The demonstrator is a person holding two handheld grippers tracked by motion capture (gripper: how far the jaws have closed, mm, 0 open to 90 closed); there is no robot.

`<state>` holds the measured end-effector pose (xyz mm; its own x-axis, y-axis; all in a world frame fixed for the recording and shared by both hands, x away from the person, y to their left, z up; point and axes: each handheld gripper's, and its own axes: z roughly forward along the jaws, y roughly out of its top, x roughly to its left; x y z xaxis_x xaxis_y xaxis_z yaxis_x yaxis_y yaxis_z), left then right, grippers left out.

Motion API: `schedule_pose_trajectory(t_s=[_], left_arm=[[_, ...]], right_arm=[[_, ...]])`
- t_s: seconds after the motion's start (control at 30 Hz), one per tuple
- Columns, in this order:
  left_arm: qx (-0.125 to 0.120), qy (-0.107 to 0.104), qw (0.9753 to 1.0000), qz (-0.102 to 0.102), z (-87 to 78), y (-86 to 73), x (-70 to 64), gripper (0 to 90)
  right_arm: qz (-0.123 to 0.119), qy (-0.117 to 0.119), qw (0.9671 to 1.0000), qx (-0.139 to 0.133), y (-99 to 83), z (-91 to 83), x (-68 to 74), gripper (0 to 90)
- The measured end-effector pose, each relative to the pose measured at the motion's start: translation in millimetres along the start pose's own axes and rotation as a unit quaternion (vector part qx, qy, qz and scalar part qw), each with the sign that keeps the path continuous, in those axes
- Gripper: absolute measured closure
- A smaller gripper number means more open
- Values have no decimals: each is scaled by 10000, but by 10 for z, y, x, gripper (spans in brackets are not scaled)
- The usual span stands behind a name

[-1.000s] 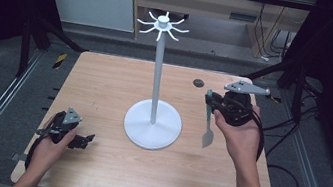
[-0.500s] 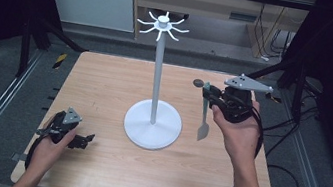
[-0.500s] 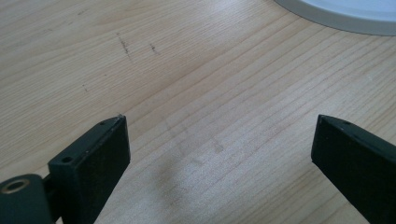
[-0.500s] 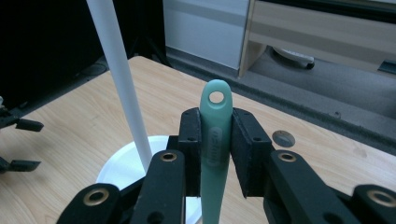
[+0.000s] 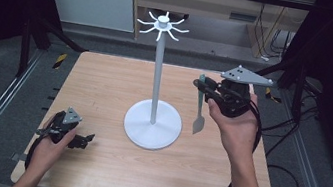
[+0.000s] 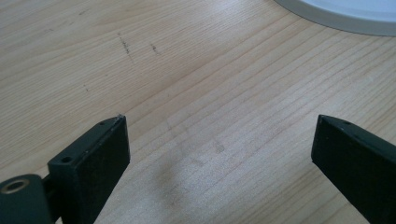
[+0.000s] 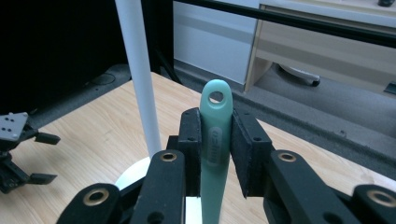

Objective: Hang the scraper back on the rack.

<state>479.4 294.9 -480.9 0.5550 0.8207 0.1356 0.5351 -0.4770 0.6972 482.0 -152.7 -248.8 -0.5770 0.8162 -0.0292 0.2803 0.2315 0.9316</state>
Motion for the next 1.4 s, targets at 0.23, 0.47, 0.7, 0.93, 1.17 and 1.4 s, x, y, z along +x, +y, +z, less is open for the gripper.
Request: schedule_pose_trajectory(t_s=[0.23,0.47,0.7,0.93,1.17,1.4], left_arm=[[-9,4,10000,-2,1,0,1,41],[-14,5,10000,-15,-2,-2,3,41],[-15,4,10000,-15,-1,-1,3,41],[-30,6,10000,-35,-1,-2,3,41],[-32,7,10000,-38,-2,-3,3,41],[-46,7,10000,-53,1,-2,0,41]], right_arm=[[-18,102,9999,-119,113,-2,71,749],[-17,203,9995,-227,216,7,139,749],[-65,254,9992,-303,311,13,199,749],[-118,327,9987,-361,395,22,255,749],[-117,390,9983,-426,464,36,295,749],[-79,465,9976,-509,500,31,320,749]])
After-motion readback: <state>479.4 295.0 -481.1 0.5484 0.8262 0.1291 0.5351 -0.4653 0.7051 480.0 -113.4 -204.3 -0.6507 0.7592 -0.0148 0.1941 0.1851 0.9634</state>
